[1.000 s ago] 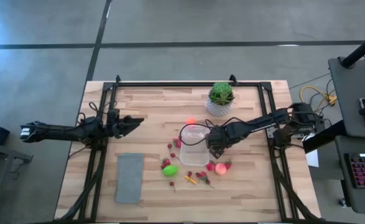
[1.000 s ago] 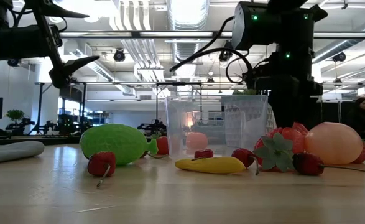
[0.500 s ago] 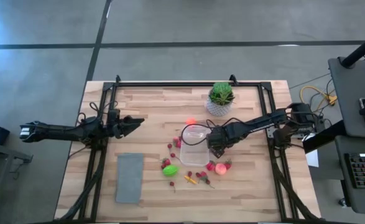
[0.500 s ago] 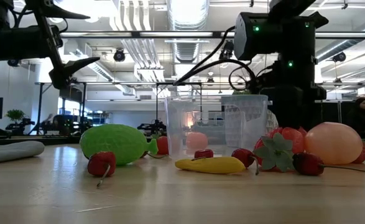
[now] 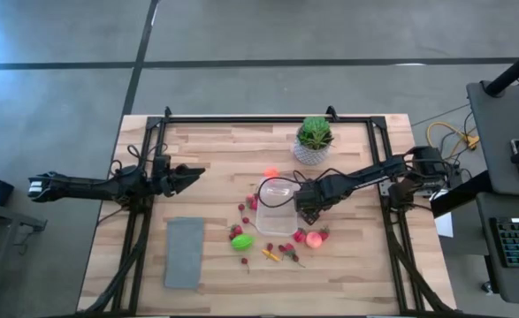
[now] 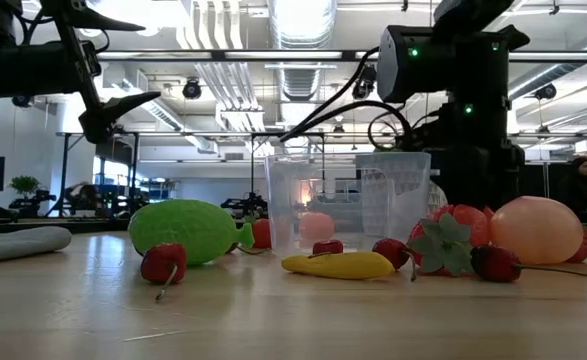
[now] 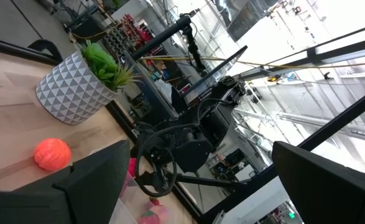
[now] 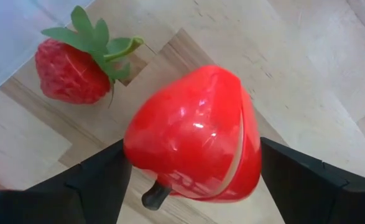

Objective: Pick and placing Produce into tupperware
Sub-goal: Put the red apple into the transparent bin

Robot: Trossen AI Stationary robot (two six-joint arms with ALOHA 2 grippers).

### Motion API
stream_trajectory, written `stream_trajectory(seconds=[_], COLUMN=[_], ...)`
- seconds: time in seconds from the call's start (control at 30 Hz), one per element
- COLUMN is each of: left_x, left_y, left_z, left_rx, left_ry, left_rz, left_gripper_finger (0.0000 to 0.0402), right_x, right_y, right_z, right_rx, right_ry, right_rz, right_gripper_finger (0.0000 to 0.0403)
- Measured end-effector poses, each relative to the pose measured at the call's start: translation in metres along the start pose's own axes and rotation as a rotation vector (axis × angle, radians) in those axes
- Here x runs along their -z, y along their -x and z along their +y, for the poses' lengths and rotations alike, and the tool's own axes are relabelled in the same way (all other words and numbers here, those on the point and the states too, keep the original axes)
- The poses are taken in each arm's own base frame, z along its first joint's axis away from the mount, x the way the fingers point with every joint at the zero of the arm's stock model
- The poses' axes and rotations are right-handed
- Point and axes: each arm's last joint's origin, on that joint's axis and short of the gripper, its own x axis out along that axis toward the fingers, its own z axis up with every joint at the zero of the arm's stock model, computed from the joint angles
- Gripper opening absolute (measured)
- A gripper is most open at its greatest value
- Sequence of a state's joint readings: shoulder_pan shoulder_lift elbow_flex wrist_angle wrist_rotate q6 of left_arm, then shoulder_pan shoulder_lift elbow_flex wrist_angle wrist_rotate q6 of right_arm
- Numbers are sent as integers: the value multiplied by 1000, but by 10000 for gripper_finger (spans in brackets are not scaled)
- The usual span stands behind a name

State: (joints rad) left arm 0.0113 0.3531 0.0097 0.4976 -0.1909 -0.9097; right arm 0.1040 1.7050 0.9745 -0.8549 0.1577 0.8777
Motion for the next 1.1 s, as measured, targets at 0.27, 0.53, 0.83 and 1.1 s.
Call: stream_trajectory(seconds=[0.27, 0.53, 0.83, 1.1], left_x=[0, 0, 0, 0], left_y=[0, 0, 0, 0], left_z=[0, 0, 0, 0], left_rx=[0, 1, 1, 1], left_ry=[1, 2, 4, 4], left_rz=[0, -1, -1, -1], left_gripper_finger=[378, 378, 378, 378], right_x=[0, -1, -1, -1], right_y=[0, 0, 1, 21], right_z=[0, 1, 0, -4], right_rx=[-3, -8, -12, -55], right_ry=[-1, -5, -6, -24], right_rz=[-3, -7, -11, -46], right_gripper_finger=[326, 306, 277, 282])
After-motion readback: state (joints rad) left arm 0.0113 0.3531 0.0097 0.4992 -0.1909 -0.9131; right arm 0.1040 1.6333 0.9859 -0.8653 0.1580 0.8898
